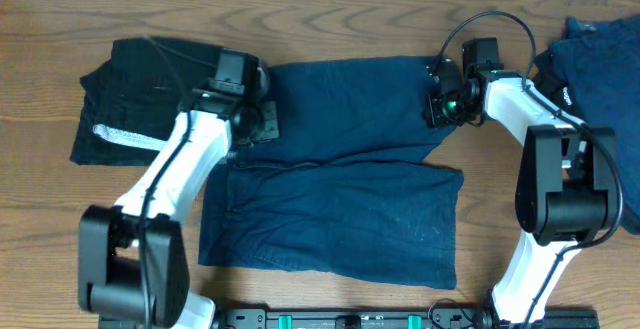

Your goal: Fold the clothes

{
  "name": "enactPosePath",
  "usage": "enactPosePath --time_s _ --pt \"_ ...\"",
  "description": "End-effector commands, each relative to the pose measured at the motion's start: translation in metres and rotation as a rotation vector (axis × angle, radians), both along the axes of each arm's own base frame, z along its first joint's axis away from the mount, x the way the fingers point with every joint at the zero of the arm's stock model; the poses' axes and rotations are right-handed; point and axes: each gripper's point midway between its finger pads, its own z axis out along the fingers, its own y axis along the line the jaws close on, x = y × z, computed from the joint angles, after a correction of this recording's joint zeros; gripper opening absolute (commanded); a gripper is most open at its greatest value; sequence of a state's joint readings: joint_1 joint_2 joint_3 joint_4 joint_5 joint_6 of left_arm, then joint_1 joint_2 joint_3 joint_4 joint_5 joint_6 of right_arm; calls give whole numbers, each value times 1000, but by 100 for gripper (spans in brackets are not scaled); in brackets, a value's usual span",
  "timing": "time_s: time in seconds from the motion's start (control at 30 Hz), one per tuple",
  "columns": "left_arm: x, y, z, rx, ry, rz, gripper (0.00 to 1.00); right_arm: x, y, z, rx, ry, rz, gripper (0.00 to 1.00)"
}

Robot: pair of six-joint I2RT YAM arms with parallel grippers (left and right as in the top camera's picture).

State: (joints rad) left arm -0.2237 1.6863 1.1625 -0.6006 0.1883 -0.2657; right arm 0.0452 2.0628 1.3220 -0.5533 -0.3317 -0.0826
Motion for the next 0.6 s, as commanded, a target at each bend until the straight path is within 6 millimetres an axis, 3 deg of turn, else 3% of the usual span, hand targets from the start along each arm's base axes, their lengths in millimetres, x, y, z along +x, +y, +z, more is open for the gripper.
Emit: enactPosePath --time_s 0.0,0.4,0.47,0.57 --pt "2 -2 -18 5 34 -3 18 -10 -46 -18 -184 51 -109 2" --pt "18 -12 -16 -11 -34 -18 19 13 -135 -18 -277 -39 -305 1" --pt "20 -14 -16 -13 -42 -21 18 21 -143 -14 -277 -80 -295 1" --pt "24 -20 -13 -23 -68 -33 18 32 -140 -8 -244 -123 -273 1"
